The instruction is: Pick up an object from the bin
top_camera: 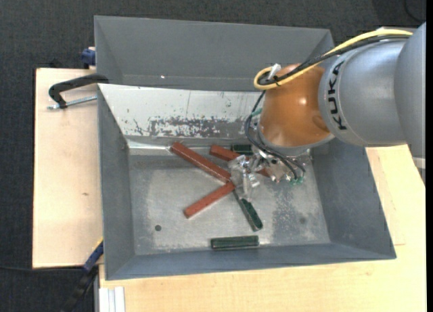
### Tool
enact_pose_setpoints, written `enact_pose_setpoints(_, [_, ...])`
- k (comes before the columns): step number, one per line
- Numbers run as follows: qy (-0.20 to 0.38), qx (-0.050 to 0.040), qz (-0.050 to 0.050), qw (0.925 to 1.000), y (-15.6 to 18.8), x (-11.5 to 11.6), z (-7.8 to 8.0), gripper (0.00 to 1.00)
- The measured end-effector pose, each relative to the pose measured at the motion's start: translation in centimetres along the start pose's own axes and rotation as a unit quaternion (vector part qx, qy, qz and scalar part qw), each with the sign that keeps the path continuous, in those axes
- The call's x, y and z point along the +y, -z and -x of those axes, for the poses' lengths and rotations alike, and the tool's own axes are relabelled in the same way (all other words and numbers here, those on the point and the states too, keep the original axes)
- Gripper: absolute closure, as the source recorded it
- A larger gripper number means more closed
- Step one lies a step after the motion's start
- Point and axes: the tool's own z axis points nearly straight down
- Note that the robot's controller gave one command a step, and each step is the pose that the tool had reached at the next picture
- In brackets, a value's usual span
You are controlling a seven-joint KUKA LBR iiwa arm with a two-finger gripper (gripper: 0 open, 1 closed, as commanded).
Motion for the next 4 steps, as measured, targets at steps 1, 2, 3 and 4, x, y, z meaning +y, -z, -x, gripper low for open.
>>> enact_pose_setpoints(1, [0.001,0.0061,0.002,1.0,-0.5,0.1,-0.4,0.0])
enact_pose_setpoints(2, [0.0,0.0073,0.001,1.0,-0.1,0.0,-0.3,1.0])
enact_pose_setpoints(3, [0.001,0.0073,0.001,1.0,-0.1,0.0,-0.3,1.0])
enact_pose_setpoints(4, [0.025,0.0102,0.003,0.9996,3.2,0.5,-0.5,1.0])
